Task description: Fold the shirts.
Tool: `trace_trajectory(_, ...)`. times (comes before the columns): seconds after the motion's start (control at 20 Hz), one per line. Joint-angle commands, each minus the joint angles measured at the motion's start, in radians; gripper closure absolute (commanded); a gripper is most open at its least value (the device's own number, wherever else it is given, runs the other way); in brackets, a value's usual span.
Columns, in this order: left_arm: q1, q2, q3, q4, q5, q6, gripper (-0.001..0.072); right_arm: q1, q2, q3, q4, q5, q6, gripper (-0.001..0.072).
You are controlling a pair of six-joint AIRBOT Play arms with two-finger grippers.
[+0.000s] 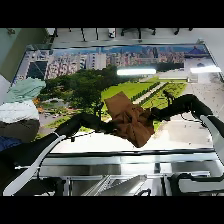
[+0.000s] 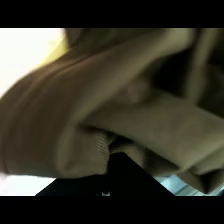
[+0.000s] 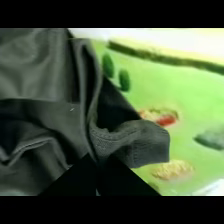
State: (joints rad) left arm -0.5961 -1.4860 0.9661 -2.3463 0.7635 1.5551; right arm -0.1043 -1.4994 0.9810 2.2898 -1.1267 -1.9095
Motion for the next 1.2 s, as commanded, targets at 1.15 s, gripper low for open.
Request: trace_trajectory(1.15, 0.493, 0.566, 0.085, 0.434, 0.146, -0.051, 0.0692, -0.080, 0.429, 0.365, -0.064, -0.020, 0.069, 0.0689)
